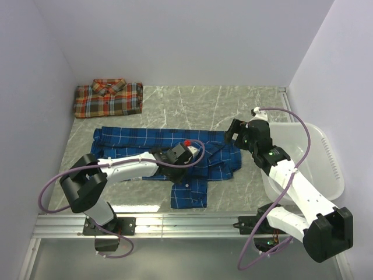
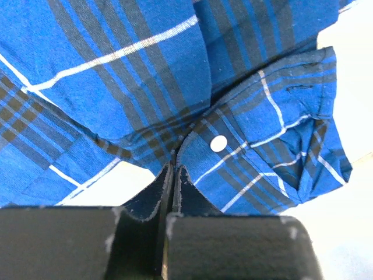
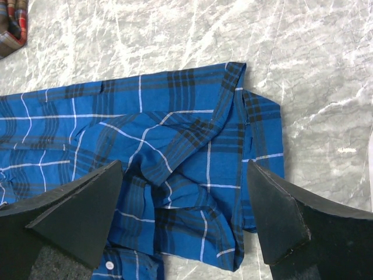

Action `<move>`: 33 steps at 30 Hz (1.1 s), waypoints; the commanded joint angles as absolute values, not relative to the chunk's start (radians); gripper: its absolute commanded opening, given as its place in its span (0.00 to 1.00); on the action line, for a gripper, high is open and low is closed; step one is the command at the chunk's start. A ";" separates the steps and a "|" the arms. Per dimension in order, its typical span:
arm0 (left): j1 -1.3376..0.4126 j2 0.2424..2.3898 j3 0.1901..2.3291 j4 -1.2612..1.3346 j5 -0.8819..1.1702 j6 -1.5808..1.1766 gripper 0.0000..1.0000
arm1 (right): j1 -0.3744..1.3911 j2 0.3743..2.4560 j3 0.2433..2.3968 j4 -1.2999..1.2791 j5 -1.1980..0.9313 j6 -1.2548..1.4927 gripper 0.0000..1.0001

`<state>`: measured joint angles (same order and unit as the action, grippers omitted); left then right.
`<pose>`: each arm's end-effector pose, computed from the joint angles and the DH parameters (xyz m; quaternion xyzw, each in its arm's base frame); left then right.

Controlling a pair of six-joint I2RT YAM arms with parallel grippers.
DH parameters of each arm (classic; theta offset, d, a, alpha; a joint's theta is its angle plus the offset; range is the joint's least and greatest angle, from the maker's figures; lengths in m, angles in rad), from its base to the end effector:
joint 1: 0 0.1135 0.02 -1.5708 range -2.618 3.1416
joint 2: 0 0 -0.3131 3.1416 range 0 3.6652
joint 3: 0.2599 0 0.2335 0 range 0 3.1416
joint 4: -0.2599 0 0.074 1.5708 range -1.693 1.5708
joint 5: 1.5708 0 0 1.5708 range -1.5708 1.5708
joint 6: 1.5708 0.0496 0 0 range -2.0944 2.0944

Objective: Fold and stack the long sleeve shirts
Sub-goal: Fold the shirt

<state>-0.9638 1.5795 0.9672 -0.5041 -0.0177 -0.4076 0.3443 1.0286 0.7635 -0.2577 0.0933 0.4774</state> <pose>0.1696 -0.2427 0.2349 0.2656 0.9374 -0.1360 0.1798 0.1887 0.0628 0.3189 0.0808 0.8614 0.1626 0.4743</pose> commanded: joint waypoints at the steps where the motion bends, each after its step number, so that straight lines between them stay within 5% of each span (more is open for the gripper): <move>1: -0.973 1.525 1.015 -0.519 0.012 -0.402 0.01 | 0.345 1.022 0.756 -0.232 0.107 0.471 0.93; 8: -0.870 1.441 1.095 -0.485 -0.023 -0.451 0.00 | 0.347 1.017 0.755 -0.224 0.103 0.476 0.93; 12: -0.642 1.378 1.092 -0.439 0.006 -0.559 0.01 | 0.347 1.015 0.752 -0.224 0.092 0.469 0.92; 33: -0.003 1.063 0.738 -0.232 0.129 -0.973 0.01 | 0.434 1.176 0.808 -0.179 -0.245 0.316 0.86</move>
